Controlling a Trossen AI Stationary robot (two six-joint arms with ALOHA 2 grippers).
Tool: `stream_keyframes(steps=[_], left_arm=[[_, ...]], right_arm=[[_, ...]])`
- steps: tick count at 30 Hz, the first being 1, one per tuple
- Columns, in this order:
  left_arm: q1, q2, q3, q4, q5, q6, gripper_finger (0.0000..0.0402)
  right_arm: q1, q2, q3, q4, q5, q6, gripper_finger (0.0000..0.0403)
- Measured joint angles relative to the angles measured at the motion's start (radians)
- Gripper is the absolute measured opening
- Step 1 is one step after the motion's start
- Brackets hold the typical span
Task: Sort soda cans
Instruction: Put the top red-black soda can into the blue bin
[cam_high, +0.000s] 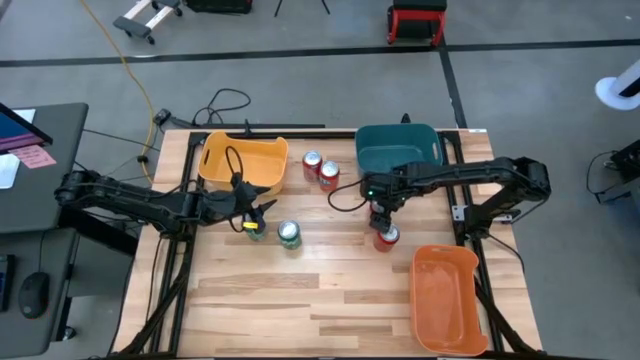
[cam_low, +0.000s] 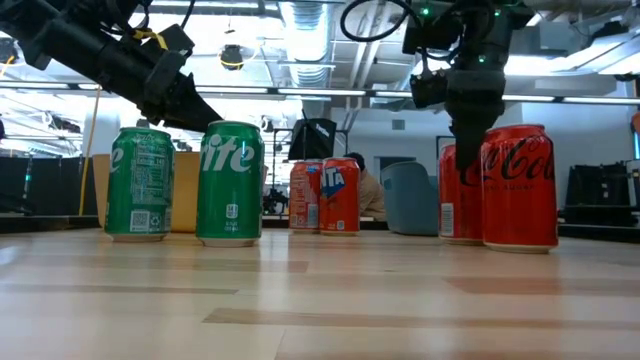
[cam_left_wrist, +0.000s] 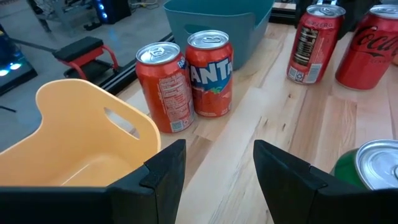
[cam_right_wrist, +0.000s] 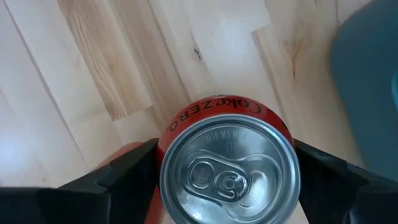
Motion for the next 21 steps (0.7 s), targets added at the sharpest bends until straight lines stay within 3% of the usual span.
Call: stream_keyframes(steps=[15, 21], left_arm=[[0.0, 0.0, 0.0, -0.006, -0.002, 0.025, 0.0185], [0.0, 0.0, 0.0, -0.023, -0.002, -0.005, 0.0185]], right_arm=[[-0.03, 0.0, 0.002, -0.008, 0.029, 0.016, 0.032], [-0.031, 0.003, 0.063, -0.027, 0.016, -0.012, 0.0318]])
